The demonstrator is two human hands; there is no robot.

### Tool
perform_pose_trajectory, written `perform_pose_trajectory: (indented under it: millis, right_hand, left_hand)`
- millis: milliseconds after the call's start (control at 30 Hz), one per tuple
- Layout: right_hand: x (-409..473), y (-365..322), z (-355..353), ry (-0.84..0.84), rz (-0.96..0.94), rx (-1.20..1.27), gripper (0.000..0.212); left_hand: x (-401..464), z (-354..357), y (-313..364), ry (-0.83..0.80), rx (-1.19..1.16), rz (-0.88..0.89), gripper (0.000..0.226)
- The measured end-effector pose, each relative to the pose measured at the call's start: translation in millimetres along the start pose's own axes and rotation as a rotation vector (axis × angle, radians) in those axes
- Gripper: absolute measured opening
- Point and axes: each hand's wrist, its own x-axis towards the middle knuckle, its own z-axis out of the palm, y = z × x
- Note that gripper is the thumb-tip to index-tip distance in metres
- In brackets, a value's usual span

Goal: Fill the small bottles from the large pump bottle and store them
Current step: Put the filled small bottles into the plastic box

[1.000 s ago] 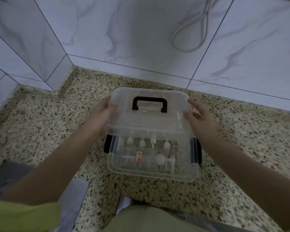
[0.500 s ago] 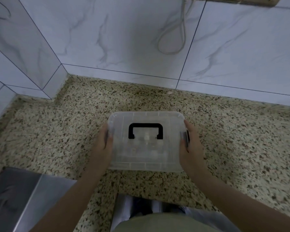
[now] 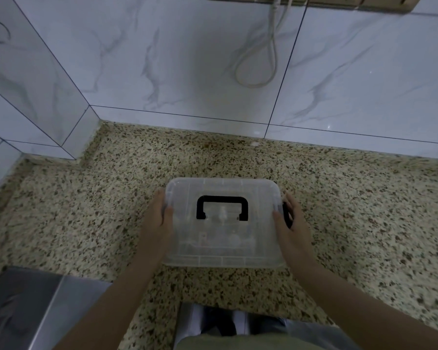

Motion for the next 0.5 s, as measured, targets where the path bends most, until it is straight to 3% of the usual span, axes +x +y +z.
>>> perform_pose_trajectory:
  millis: [133, 500]
  right_hand:
    - [11, 0, 5, 0.042, 0.048, -0.042, 0.046]
    - [40, -7, 19, 0.045, 0.002, -0.167, 0.046]
  left_hand:
    - [9, 4, 5, 0.026, 0.028, 0.012, 0.038]
    - [40, 9, -2, 0.137, 0.218, -0.007, 0.045]
